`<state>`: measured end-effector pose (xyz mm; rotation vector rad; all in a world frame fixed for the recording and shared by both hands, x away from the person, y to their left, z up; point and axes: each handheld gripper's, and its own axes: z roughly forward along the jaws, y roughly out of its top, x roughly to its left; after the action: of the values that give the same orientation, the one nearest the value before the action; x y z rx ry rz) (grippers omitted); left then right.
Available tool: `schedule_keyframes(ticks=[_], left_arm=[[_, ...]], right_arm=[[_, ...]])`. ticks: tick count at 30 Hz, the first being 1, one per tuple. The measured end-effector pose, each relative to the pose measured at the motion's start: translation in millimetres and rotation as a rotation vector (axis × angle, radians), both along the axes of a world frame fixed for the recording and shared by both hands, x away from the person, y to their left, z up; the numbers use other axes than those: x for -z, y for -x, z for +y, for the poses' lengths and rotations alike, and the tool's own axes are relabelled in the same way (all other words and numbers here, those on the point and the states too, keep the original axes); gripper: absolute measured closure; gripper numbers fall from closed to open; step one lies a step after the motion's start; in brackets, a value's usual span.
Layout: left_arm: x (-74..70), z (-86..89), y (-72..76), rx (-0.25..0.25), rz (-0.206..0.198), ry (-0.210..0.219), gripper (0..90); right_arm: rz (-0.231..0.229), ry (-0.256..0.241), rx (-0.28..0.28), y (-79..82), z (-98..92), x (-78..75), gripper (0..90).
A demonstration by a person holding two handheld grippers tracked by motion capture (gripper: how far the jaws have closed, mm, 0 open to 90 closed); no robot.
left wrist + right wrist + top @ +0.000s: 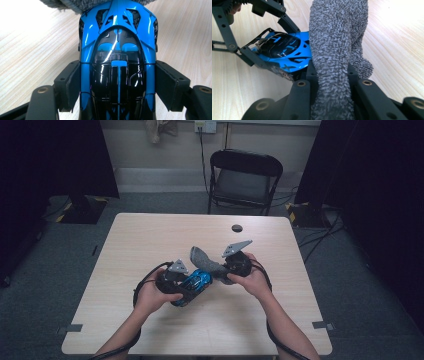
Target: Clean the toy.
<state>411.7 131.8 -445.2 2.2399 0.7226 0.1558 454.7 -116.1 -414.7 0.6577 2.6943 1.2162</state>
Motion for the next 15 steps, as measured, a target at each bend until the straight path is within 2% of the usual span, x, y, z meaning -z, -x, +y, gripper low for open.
schedule_keyframes(ticks=[3,15], left_arm=[[0.1,2.9,-1.8,-0.013,-0.009,-0.006,28.0],[3.7,13.8,-6.7,-0.06,-0.004,-0.011,28.0]], right_arm=[[0.001,-0.005,0.002,1.3,-1.5,-0.5,73.9],[0.001,-0.004,0.006,7.9,1.0,4.7,73.7]])
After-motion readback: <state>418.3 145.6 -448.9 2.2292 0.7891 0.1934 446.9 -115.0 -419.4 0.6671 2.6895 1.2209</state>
